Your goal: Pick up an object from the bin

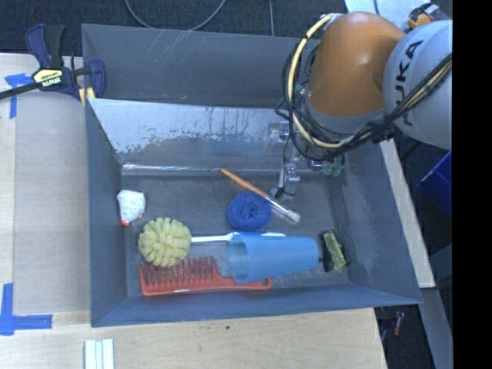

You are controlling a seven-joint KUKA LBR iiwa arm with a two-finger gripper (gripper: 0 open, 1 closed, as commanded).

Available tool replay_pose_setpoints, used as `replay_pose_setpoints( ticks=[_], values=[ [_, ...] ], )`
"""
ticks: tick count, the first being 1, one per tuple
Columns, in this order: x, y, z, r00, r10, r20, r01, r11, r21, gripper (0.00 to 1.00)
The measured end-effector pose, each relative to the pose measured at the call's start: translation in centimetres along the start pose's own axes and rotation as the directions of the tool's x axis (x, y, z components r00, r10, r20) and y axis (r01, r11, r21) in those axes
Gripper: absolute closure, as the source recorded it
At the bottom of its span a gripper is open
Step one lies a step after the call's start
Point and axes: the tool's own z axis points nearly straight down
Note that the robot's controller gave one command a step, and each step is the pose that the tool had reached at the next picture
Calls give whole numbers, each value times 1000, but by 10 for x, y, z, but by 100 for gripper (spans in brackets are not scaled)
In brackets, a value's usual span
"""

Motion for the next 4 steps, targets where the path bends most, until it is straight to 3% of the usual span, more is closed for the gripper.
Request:
replay_pose_setpoints(
  ticks=[1,2,3,4],
  values=[
    [0,0,0,1000,0,0,0,1000,0,0],
    [22,6,109,998,65,-4,-65,998,0,0],
    [20,42,111,1000,-22,17,22,1000,0,100],
    [20,42,110,1000,-22,17,22,1000,0,100]
  ],
)
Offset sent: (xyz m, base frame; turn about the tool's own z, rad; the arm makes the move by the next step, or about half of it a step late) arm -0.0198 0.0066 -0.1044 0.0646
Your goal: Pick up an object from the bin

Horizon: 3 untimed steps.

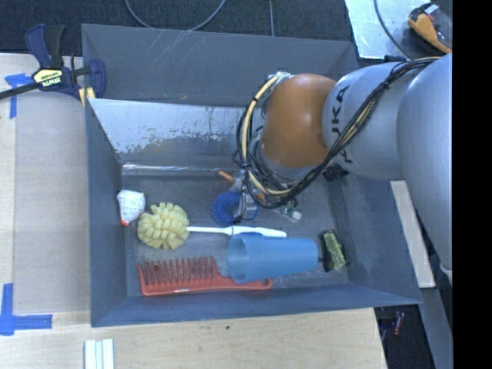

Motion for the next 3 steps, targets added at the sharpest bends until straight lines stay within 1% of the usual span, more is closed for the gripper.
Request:
replay_pose_setpoints(
  ticks=[1,2,3],
  values=[
    [-20,8,-103,1000,-7,13,7,1000,-1,100],
    [-10,-6,-88,1000,-17,-10,17,1000,1,100],
    [-13,9,-140,1000,-4,17,4,1000,-2,100]
  ],
)
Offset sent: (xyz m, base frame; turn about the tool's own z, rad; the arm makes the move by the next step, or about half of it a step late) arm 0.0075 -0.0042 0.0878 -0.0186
